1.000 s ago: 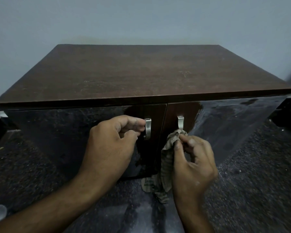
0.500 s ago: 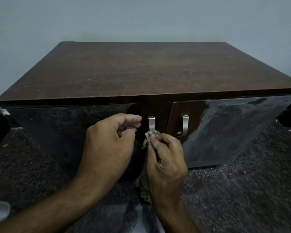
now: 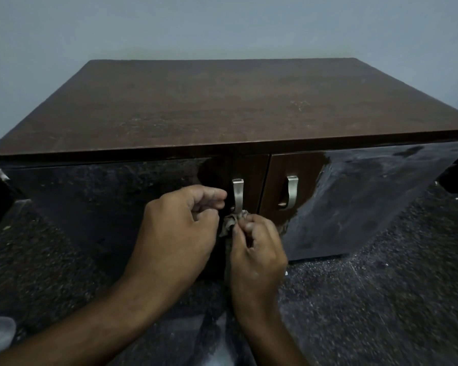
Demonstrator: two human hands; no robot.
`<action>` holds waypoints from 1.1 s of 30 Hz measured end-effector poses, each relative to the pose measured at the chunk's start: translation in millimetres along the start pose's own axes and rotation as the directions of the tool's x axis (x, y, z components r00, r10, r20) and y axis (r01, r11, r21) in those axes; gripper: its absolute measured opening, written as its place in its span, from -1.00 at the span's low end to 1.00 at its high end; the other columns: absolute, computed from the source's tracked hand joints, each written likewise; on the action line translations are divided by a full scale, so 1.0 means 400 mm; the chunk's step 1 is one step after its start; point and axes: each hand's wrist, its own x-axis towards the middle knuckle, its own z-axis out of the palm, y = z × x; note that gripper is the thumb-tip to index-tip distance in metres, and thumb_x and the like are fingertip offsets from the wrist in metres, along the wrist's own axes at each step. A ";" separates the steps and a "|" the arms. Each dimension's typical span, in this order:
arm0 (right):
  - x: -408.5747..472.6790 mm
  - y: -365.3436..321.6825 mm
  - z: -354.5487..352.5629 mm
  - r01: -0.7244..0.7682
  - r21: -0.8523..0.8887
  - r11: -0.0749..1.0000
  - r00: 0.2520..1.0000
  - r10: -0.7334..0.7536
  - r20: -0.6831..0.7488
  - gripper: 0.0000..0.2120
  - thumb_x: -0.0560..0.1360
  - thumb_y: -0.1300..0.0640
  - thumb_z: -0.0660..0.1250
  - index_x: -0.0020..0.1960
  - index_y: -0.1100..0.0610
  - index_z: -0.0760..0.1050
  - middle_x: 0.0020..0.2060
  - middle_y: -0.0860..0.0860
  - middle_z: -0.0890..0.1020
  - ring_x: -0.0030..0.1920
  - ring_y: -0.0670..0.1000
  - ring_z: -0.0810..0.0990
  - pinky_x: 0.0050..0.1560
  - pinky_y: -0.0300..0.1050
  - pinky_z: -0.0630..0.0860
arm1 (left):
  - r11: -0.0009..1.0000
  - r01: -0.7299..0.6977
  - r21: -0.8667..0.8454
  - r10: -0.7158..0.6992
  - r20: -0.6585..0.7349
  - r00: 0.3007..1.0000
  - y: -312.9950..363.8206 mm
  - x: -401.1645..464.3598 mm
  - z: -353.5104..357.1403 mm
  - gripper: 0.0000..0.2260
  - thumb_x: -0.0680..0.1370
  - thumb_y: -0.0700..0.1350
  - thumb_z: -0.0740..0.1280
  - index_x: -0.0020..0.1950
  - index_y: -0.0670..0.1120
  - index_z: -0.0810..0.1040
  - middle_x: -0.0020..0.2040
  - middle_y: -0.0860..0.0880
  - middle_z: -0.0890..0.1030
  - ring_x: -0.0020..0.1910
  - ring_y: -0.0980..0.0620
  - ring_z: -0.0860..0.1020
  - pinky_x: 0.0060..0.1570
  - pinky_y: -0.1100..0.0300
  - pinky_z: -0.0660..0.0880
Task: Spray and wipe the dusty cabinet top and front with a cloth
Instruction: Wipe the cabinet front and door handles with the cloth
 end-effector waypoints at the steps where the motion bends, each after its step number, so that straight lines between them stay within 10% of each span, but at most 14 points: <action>1: 0.000 0.010 0.008 -0.061 0.029 0.998 0.998 0.061 -0.001 -0.87 0.42 0.43 0.51 -0.17 0.27 0.60 -0.10 0.07 0.65 -0.06 -0.07 0.64 -0.04 -0.23 0.62 | 1.000 0.011 0.012 -0.011 0.019 1.000 -0.003 -0.003 0.003 -0.69 0.50 -0.28 0.33 0.08 0.08 0.66 -0.10 0.20 0.67 -0.06 0.37 0.59 -0.13 0.56 0.45; 14: 0.035 -0.019 -0.009 -0.396 0.103 0.913 0.916 0.384 0.113 -0.81 0.41 0.36 0.53 -0.23 0.11 0.62 -0.22 -0.09 0.66 -0.11 -0.22 0.64 -0.17 -0.52 0.46 | 0.986 0.066 0.151 -0.090 0.159 0.983 -0.012 0.010 0.003 -0.81 0.52 -0.18 0.32 -0.07 0.11 0.66 -0.23 0.16 0.66 -0.22 0.37 0.58 -0.39 0.52 0.42; 18: 0.083 -0.035 -0.072 -0.624 0.242 0.743 0.778 0.562 0.280 -0.87 0.41 0.30 0.55 -0.23 0.11 0.68 -0.34 0.00 0.71 -0.33 -0.17 0.67 -0.32 -0.36 0.54 | 0.895 0.102 0.435 -0.278 0.365 0.889 -0.024 0.024 0.025 -0.96 0.49 -0.02 0.35 -0.14 0.09 0.59 -0.27 0.08 0.66 -0.32 0.14 0.62 -0.27 0.19 0.61; 21: 0.106 -0.039 -0.114 -0.787 0.394 0.474 0.614 0.663 0.428 -0.93 0.41 0.37 0.50 -0.20 0.25 0.66 -0.30 0.18 0.72 -0.30 0.08 0.68 -0.22 -0.06 0.64 | 0.804 0.063 0.591 -0.440 0.521 0.731 -0.045 0.028 0.064 -0.65 0.40 0.12 0.44 0.12 0.09 0.50 -0.03 0.08 0.63 -0.10 0.10 0.61 -0.03 0.11 0.59; 25: 0.130 -0.011 -0.177 -0.862 0.501 0.077 0.436 0.618 0.655 -0.75 0.34 0.33 0.40 0.00 0.38 0.57 -0.22 0.25 0.67 -0.25 0.11 0.69 -0.16 0.01 0.68 | 0.903 0.326 0.280 -0.428 0.651 0.628 -0.053 0.023 0.118 -0.82 0.50 -0.17 0.44 0.09 -0.11 0.58 -0.10 -0.11 0.70 -0.19 -0.09 0.67 -0.05 -0.04 0.63; 29: 0.096 0.069 -0.246 -0.893 0.449 0.012 0.348 0.651 0.675 -0.76 0.41 0.32 0.32 0.05 0.38 0.58 -0.03 0.31 0.66 -0.10 0.15 0.68 -0.14 -0.02 0.69 | 0.929 0.354 0.103 -0.343 0.599 0.724 -0.059 0.025 0.136 -0.93 0.49 -0.28 0.41 -0.14 -0.12 0.62 -0.23 -0.22 0.70 -0.18 -0.17 0.70 0.00 -0.23 0.60; 33: -0.001 0.157 -0.254 -0.968 0.252 0.013 0.182 0.729 0.660 -0.69 0.36 0.29 0.20 -0.33 0.10 0.70 -0.33 0.03 0.65 -0.25 0.01 0.51 -0.22 -0.09 0.38 | 0.969 0.233 0.086 -0.240 0.565 0.789 -0.051 0.026 0.126 -0.93 0.41 -0.17 0.49 -0.23 -0.06 0.64 -0.34 -0.06 0.70 -0.27 0.00 0.70 -0.07 -0.15 0.64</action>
